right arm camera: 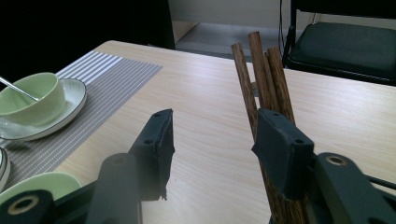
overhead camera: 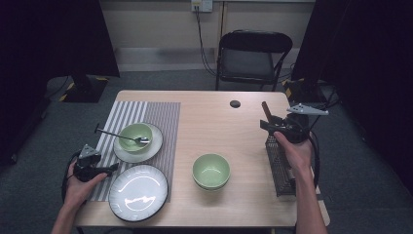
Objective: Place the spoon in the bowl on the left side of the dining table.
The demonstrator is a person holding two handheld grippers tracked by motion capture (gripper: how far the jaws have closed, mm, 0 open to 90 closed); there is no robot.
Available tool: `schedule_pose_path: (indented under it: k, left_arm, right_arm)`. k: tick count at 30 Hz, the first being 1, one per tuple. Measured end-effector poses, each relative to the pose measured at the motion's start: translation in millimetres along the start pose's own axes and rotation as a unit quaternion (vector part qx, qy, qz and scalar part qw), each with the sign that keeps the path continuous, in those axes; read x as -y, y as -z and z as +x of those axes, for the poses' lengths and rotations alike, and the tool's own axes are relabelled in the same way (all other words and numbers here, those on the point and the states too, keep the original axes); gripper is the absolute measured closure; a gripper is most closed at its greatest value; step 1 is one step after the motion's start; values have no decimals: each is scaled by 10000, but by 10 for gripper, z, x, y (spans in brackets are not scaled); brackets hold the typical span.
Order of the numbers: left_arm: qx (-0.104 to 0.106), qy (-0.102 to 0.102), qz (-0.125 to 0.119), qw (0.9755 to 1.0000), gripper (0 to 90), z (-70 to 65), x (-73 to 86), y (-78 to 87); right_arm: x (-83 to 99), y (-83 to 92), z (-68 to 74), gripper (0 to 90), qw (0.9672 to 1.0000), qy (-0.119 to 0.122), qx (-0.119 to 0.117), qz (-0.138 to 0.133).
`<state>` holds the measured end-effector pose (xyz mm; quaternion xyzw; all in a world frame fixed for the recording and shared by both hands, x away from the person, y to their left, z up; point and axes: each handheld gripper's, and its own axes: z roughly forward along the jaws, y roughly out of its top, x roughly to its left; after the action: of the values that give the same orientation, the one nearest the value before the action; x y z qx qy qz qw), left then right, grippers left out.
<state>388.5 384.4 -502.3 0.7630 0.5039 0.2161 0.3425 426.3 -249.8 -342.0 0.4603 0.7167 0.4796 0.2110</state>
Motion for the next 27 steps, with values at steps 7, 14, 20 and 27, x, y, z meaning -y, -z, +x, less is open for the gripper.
schedule_pose_path:
  k: [7,14,20,27]
  left_arm:
    - [-2,-4,-1,10000,149,0,0,0]
    - [-2,-4,-1,10000,149,0,0,0]
    - [0,0,-2,10000,149,0,0,0]
    - [-1,-4,-1,10000,149,0,0,0]
  right_arm:
    - [17,-101,-50,495,9998,-71,128,98]
    - [29,-117,-71,491,9996,-74,174,207]
    - [55,-159,-56,493,9994,-37,191,275]
    - [59,-64,-21,534,9995,30,113,279]
